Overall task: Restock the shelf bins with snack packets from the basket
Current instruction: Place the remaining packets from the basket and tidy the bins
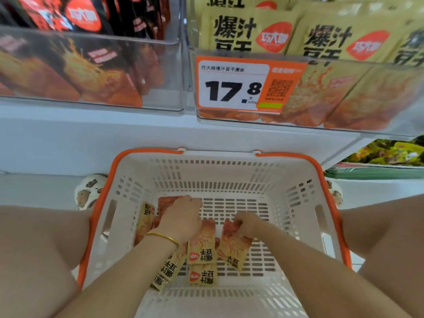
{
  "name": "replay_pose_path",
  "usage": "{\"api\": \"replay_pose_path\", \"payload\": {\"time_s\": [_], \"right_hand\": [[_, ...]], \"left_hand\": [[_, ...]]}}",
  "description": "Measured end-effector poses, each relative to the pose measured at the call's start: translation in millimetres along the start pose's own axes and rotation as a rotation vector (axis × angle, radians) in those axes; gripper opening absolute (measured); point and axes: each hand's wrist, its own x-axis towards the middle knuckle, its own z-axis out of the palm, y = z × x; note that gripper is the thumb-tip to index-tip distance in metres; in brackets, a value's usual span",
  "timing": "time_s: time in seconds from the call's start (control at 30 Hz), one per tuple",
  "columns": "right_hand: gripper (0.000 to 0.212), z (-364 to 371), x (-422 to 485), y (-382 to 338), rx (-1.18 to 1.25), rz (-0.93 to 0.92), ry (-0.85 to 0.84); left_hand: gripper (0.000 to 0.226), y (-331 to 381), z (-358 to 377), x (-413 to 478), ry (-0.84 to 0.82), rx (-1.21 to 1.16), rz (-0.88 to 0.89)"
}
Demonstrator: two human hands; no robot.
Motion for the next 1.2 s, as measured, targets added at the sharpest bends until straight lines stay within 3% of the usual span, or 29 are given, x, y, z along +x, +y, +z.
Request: {"api": "replay_pose_path", "payload": {"time_s": [0.13, 0.17, 0.27, 0.33, 0.43, 0.53, 0.67, 0.8, 0.9, 1.0, 1.1, 1.2], "right_hand": [[0.041, -71, -50, -17, 0.489, -0.104, 0.181], [0.038, -83, -64, -18, 0.611, -0.136, 0.218], [0.018, -106, -108, -22, 0.906, -0.187, 0.271], [0.024, -109, -131, -24, 0.843, -0.141, 0.357], [0.055, -112, -167, -27, 0.369, -0.113, 0.655], [0.029, -124, -209, -29, 0.483, -0.343, 0.780], [0.034, -155, -259, -25, 0.876, -0.637, 0.979], [0.025, -199, -290, -25, 0.904, -0.833, 1.224], [0.028, -226, -293, -22, 0.877, -0.908, 1.316], [0.026, -238, -283, -16, 0.847, -0.896, 1.355], [0.026, -238, -267, -5, 0.704, -0.666, 1.389], [0.048, -234, -260, 1, 0.565, -0.581, 1.419]], "left_hand": [[0.068, 14, -21, 0, -0.041, -0.389, -0.181], [0.066, 20, -30, -3, -0.052, -0.519, -0.196], [0.019, 42, -59, -19, 0.026, -0.897, -0.055], [0.010, 59, -76, -31, 0.165, -0.762, 0.105], [0.009, 84, -99, -48, 0.304, -0.253, 0.300], [0.011, 118, -131, -67, 0.425, -0.015, 0.457], [0.017, 170, -187, -96, 0.661, -0.050, 0.628], [0.021, 213, -232, -107, 0.967, -0.100, 0.797], [0.017, 231, -249, -100, 1.038, -0.103, 0.855], [0.016, 236, -250, -86, 1.061, -0.083, 0.846], [0.019, 233, -240, -71, 0.996, -0.067, 0.772], [0.023, 229, -230, -63, 0.950, -0.081, 0.726]]}}
